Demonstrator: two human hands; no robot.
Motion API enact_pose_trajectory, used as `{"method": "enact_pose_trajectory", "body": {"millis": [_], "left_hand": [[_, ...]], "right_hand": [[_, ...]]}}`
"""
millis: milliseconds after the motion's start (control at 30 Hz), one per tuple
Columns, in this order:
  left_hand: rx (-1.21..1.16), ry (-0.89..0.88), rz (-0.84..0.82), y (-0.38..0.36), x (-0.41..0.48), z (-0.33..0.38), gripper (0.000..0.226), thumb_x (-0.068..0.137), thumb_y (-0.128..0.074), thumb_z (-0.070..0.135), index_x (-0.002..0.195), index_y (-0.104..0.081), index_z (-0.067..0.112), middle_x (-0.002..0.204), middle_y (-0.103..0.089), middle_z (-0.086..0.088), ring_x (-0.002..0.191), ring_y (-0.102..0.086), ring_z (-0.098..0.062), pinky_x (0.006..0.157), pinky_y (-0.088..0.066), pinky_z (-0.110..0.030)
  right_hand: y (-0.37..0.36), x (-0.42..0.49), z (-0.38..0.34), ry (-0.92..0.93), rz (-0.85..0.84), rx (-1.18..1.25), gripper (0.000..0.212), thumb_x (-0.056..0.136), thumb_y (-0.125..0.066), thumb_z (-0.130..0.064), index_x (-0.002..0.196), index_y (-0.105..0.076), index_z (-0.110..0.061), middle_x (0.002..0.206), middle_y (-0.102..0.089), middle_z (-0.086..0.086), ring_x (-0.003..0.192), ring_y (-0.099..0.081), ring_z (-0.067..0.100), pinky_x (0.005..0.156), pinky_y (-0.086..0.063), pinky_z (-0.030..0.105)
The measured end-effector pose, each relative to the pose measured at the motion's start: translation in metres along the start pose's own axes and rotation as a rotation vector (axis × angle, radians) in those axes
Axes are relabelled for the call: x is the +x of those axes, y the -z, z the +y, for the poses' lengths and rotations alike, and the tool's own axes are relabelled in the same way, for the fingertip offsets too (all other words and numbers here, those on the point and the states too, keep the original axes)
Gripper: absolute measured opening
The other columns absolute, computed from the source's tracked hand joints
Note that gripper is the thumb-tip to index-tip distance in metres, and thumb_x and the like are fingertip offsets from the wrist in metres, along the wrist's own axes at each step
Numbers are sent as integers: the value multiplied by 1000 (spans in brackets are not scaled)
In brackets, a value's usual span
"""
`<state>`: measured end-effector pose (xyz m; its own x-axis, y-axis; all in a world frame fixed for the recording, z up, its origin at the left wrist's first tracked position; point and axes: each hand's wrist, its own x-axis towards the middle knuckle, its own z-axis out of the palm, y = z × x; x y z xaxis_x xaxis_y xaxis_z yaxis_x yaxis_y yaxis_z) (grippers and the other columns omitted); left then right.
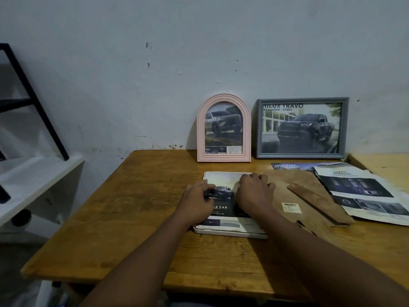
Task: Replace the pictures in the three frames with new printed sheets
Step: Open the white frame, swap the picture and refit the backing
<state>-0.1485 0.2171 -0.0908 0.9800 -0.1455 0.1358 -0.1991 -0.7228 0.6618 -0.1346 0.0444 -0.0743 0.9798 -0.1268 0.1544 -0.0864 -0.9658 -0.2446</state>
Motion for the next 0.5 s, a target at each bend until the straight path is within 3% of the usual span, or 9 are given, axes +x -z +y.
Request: {"method": "enact_pose_trajectory", "body": {"millis": [133,267,367,500], "left_hand": [[29,23,35,-6,-1,1,45,98,-59,9,138,-61,27,159,-39,8,146,-24,-21,118,-27,-40],[88,0,44,-9,-4,7,45,98,-54,11,139,-58,27,158,-38,7,144,-25,-22,115,-30,-38],[133,3,21,-10,-6,13,46,100,-50,14,144,-52,27,160,-35,8,143,-25,-22,110,-33,-37],[150,13,-5,-14,-4,19,45,101,-48,17,143,-48,31,153,-40,11,135,-29,-19,101,-39,-39]], "right_hand": [[1,1,6,67,-35,40,41,93,-54,-35,130,-55,-17,139,-51,9,129,-38,31,100,-40,45],[1,-5,18,149,-63,98,44,96,-52,-36,138,-48,-21,147,-44,6,137,-34,27,107,-34,46],[13,-6,30,90,17,132,47,97,-51,-36,142,-44,-23,149,-43,7,139,-33,27,111,-28,50],[39,0,73,-67,30,-24,48,94,-55,-36,138,-45,-21,145,-45,13,135,-37,36,109,-29,53]]}}
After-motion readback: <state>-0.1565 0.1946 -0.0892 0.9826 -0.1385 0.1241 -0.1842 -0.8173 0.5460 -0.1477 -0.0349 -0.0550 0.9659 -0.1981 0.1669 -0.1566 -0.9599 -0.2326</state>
